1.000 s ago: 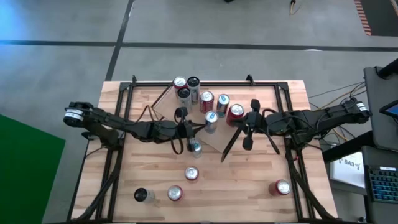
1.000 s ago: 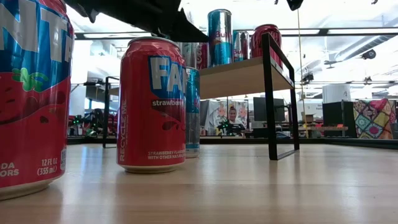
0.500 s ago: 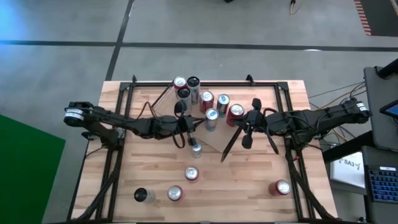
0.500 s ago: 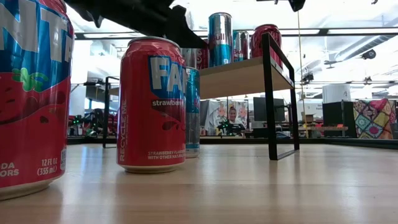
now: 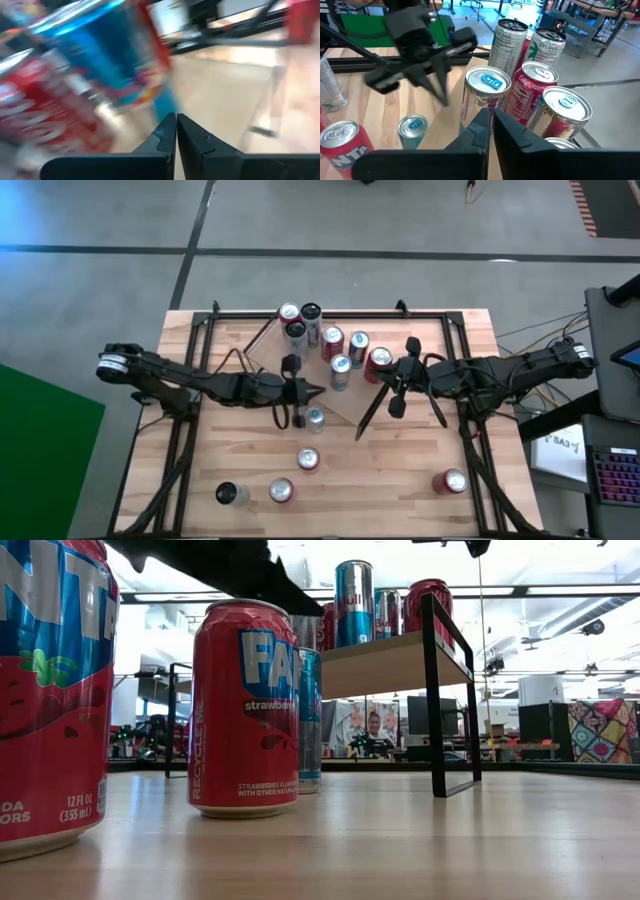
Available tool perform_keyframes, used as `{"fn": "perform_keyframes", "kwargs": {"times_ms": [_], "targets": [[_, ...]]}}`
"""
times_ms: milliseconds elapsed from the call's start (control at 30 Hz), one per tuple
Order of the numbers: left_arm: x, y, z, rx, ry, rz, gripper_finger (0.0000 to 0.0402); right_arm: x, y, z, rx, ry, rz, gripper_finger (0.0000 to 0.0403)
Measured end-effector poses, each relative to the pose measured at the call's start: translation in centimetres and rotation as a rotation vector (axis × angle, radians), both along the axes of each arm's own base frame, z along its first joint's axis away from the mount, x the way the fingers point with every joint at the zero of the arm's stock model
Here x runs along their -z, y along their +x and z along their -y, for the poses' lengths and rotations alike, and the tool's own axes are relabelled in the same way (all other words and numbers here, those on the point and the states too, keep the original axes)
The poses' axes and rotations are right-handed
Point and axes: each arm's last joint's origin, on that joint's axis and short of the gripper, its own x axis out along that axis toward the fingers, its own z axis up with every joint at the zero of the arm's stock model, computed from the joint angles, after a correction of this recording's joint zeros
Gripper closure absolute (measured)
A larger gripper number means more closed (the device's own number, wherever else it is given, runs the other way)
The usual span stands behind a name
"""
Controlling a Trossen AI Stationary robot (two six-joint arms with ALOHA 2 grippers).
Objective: Place canned beverage on shelf
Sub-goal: Put the silver/blue soda can on the shelf, align with the other silver/blue soda can
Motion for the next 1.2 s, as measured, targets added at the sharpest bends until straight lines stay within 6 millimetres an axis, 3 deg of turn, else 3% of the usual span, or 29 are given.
{"fn": "perform_keyframes", "kwargs": {"times_ms": [100,433,1200], "targets": [[0.1,0.3,0.2,0.06,-0.015,0.01,0.0401,0.0,0.0,0.0,-0.004,-0.012,-0.004,0.039],[0.7,1.6,-0.1,0.014,0.009,0.098,0.0401,0.0,0.0,0.0,-0.004,-0.011,-0.005,0.039],[0.3,1.9,-1.9,-0.09,0.023,0.157,0.0401,0.0,0.0,0.0,0.007,0.025,0.009,0.039]]}}
